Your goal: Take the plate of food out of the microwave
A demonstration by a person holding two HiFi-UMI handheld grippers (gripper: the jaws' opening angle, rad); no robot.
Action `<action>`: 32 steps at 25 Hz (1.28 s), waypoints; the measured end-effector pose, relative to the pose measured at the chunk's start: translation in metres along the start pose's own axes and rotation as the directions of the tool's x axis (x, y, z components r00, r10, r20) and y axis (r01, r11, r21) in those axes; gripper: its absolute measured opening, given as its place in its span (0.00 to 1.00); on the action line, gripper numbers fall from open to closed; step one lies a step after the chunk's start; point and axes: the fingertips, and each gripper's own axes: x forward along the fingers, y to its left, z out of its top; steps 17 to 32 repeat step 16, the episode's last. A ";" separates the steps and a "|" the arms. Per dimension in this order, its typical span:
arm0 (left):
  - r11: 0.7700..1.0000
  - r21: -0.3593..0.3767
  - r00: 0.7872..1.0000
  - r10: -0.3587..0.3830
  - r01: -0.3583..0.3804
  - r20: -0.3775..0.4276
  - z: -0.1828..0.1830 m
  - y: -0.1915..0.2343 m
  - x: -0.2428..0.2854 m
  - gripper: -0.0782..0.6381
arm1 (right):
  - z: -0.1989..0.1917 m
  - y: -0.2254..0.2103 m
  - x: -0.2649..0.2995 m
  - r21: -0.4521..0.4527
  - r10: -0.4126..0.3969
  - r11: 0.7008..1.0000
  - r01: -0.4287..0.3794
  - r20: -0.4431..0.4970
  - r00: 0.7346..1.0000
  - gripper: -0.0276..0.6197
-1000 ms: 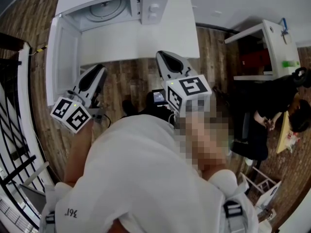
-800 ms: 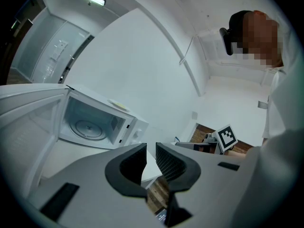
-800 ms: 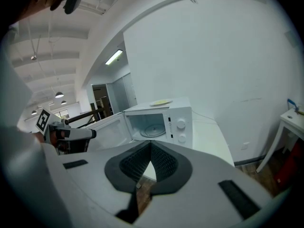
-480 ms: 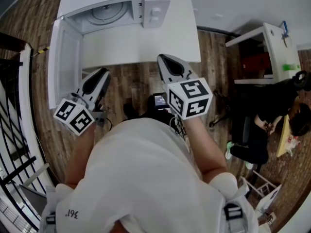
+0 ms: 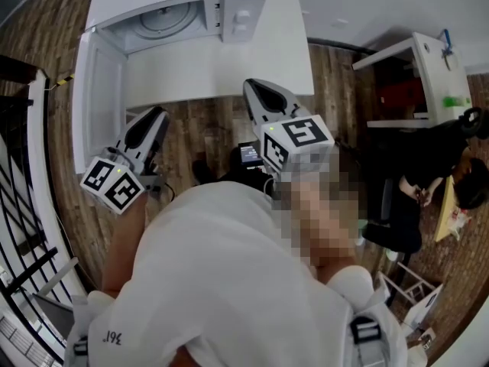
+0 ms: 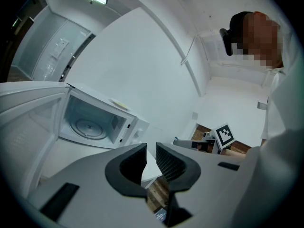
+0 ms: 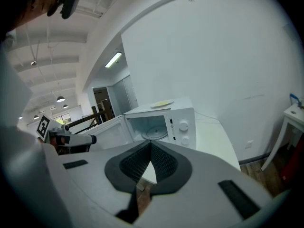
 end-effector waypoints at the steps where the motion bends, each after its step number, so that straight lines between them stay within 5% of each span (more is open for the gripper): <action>1: 1.000 -0.001 1.000 0.000 0.000 0.000 0.001 0.000 0.000 0.20 | 0.002 0.001 0.001 -0.005 0.001 1.000 -0.001 0.000 1.000 0.04; 32: 1.000 -0.002 1.000 -0.018 0.018 -0.013 0.003 0.003 0.009 0.20 | 0.014 -0.004 0.009 -0.028 -0.016 0.999 0.016 0.019 1.000 0.04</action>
